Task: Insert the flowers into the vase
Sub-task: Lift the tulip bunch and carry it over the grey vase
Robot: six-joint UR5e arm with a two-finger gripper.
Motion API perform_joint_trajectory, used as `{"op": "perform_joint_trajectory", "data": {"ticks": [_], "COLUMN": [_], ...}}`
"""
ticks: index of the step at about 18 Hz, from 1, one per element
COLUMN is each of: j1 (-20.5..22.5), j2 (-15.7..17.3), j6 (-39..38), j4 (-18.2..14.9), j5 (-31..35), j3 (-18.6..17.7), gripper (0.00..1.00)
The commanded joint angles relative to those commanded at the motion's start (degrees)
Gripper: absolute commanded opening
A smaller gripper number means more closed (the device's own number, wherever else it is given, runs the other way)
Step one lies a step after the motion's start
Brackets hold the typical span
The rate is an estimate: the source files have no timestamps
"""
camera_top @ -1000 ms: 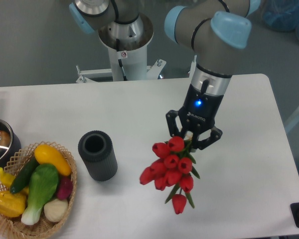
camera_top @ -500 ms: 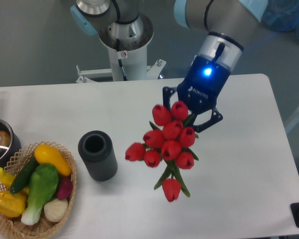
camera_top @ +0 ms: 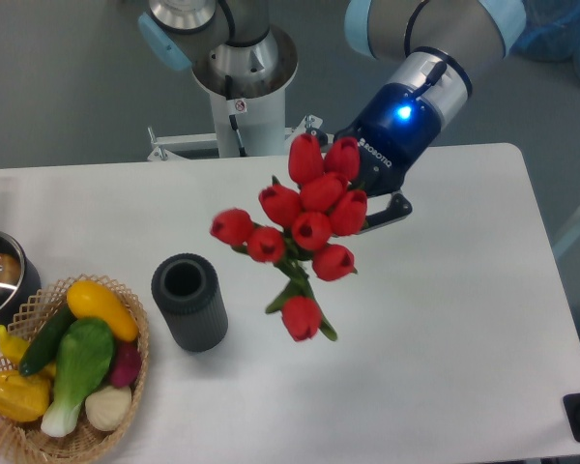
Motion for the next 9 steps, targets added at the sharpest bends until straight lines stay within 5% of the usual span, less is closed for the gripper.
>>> {"op": "perform_joint_trajectory", "data": {"ticks": [9], "j1": [-2.8], "j2": [0.4], "j6": [-0.1], "j4": [-0.1], "j5": [-5.4], "j3": [-1.6], "gripper": [0.0]}}
